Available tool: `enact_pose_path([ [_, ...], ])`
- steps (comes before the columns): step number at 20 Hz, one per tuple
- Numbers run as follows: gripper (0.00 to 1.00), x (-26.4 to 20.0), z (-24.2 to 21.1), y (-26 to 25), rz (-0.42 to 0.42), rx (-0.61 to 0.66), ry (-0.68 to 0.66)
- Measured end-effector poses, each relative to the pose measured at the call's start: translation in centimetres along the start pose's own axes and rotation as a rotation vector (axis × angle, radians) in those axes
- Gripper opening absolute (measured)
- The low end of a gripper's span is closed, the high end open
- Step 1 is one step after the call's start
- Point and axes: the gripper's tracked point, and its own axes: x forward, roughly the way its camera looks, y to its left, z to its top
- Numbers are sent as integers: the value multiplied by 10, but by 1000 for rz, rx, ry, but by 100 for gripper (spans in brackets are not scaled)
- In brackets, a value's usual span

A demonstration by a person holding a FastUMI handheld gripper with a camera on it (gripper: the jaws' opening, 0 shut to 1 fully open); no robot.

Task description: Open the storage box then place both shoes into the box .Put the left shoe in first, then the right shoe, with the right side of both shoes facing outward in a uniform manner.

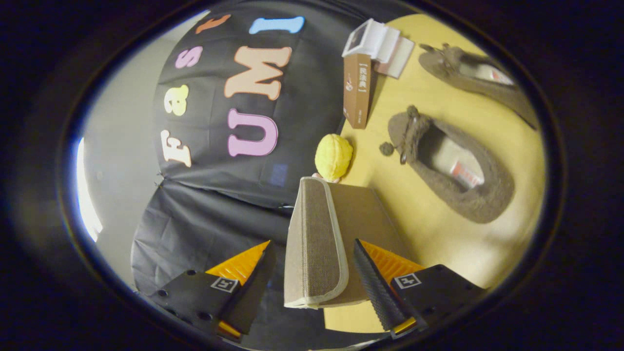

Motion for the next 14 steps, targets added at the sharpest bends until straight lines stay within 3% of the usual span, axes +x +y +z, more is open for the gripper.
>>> enact_pose_path([
  [4,99,7,-7,-7,39,150,17],
  [14,62,9,-16,-1,128,329,104],
])
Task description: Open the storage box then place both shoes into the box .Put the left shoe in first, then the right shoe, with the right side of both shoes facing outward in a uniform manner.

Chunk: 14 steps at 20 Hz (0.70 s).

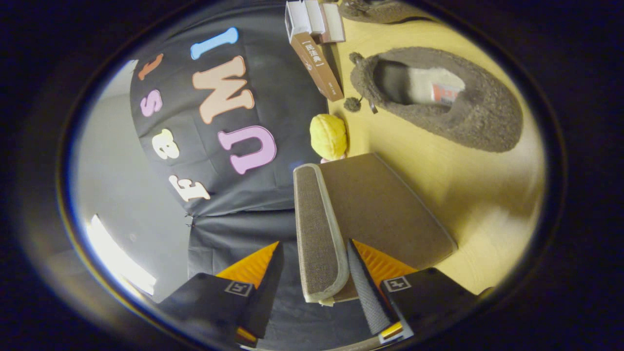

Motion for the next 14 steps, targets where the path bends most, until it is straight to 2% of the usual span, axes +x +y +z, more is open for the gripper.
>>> enact_pose_path([
  [3,50,-2,-6,14,44,36,30],
  [7,47,-6,-28,37,118,73,134],
  [10,47,-6,-38,34,96,7,159],
  [11,47,-5,-27,26,35,-35,106],
  [14,4,-2,-28,35,42,-100,97],
])
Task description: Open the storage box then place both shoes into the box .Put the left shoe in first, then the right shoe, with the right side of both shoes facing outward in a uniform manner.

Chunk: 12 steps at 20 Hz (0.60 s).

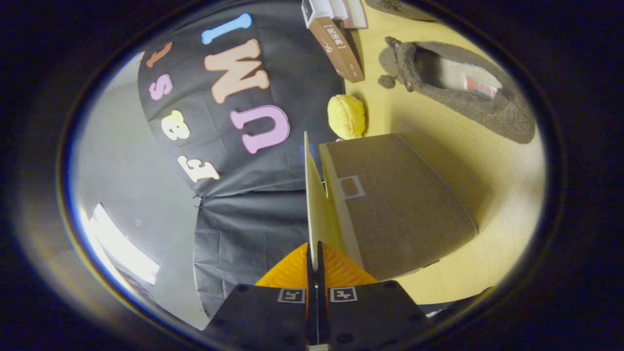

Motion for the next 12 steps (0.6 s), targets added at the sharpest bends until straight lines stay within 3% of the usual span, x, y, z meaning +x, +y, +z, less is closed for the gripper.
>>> enact_pose_path([
  [5,5,7,-5,23,-84,-265,-31],
  [12,7,34,-39,85,-88,-435,21],
])
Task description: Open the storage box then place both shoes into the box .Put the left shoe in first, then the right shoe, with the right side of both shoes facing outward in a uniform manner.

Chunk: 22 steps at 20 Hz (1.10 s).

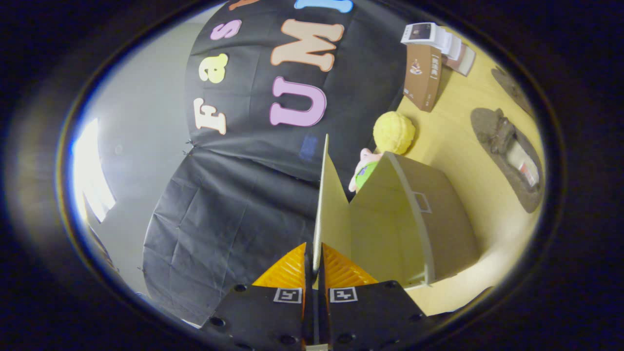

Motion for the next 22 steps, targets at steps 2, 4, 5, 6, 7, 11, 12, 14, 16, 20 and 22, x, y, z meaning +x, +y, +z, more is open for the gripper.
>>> enact_pose_path([
  [2,7,11,-4,21,-1,-66,15],
  [4,7,21,-14,39,0,-130,38],
  [5,7,26,-19,48,2,-154,49],
  [6,7,31,-23,56,4,-171,58],
  [7,7,37,-26,62,6,-177,70],
  [11,7,56,-41,79,3,-209,101],
  [12,7,60,-45,83,-2,-211,103],
  [14,13,67,-56,96,23,-233,120],
  [16,20,88,-73,106,39,-279,146],
  [20,34,95,-101,120,73,-362,228],
  [22,41,104,-118,117,78,-373,272],
])
